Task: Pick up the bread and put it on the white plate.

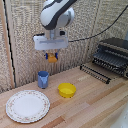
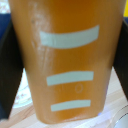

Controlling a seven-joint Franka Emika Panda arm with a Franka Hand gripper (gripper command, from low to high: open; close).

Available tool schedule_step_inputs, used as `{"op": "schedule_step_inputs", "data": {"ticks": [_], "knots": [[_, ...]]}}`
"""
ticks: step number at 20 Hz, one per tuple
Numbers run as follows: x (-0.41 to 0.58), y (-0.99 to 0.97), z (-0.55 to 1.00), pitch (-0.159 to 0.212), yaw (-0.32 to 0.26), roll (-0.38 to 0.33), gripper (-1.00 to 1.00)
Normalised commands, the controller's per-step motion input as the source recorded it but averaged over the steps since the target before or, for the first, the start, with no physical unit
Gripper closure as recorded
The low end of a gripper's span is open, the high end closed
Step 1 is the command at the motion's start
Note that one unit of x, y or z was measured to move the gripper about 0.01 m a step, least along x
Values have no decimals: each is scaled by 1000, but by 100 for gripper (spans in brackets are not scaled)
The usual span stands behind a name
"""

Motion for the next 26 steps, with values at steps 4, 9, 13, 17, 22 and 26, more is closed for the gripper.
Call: {"op": "schedule_step_inputs", "data": {"ticks": [4,9,13,17,22,26], "knots": [[0,978,59,0,0,-31,100],[-19,959,-63,0,0,-63,100],[-268,830,-295,0,9,-45,100],[-287,721,-452,0,22,-61,100],[-87,433,-558,0,30,-120,100],[10,172,-611,0,14,-185,100]]}}
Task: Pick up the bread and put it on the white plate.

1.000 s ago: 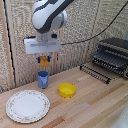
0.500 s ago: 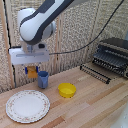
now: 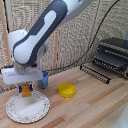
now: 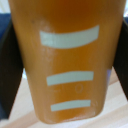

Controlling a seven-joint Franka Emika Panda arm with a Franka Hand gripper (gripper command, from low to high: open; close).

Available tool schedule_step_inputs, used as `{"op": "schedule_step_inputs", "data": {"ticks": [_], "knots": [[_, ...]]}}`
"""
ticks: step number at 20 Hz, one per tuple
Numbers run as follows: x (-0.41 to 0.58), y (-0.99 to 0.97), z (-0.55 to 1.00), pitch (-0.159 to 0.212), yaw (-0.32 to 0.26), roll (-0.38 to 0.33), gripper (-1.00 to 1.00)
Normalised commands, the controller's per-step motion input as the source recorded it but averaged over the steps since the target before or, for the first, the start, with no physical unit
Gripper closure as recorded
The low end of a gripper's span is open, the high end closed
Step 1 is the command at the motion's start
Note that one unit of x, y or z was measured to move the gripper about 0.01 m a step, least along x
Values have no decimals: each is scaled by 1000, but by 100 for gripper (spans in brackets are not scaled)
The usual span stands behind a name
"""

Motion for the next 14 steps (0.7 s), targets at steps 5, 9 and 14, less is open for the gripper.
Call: {"op": "schedule_step_inputs", "data": {"ticks": [5,9,14], "knots": [[34,50,-490,0,26,-163,100],[196,-34,-175,-6,70,-71,100],[132,-38,43,-78,47,-4,-100]]}}
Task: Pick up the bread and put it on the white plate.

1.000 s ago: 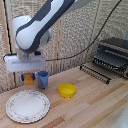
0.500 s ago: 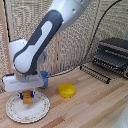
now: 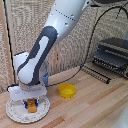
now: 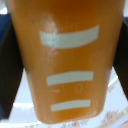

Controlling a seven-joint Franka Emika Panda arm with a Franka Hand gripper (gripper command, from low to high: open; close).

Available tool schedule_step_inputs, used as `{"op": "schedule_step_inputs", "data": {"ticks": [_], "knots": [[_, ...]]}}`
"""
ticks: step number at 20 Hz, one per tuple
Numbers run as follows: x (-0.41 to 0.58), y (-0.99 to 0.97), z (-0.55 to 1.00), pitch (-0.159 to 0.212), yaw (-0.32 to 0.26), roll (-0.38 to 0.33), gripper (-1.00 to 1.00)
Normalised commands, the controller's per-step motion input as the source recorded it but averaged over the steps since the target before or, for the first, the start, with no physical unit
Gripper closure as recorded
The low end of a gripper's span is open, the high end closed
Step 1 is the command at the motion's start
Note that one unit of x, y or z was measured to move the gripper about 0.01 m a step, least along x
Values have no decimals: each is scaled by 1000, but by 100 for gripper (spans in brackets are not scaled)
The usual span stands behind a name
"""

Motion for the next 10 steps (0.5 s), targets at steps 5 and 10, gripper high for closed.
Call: {"op": "schedule_step_inputs", "data": {"ticks": [5,10], "knots": [[10,-22,193,-94,6,-2,-100],[7,-151,337,-66,-5,29,-100]]}}
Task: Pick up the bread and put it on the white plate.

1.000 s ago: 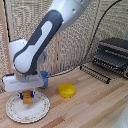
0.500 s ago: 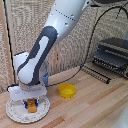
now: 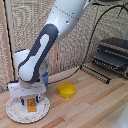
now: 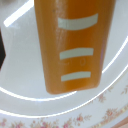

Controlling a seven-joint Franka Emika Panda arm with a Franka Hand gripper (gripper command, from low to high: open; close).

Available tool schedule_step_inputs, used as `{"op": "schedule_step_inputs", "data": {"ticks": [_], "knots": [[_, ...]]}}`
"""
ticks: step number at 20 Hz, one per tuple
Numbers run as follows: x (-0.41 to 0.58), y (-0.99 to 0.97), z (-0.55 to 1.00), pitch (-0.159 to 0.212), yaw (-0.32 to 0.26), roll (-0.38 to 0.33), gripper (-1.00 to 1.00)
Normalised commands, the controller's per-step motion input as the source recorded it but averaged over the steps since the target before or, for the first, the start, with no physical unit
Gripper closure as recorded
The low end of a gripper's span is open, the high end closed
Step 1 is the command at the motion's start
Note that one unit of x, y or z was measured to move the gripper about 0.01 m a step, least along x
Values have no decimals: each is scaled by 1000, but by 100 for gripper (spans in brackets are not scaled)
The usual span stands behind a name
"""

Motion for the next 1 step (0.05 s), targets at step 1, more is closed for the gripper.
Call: {"op": "schedule_step_inputs", "data": {"ticks": [1], "knots": [[143,-140,529,0,0,84,-100]]}}
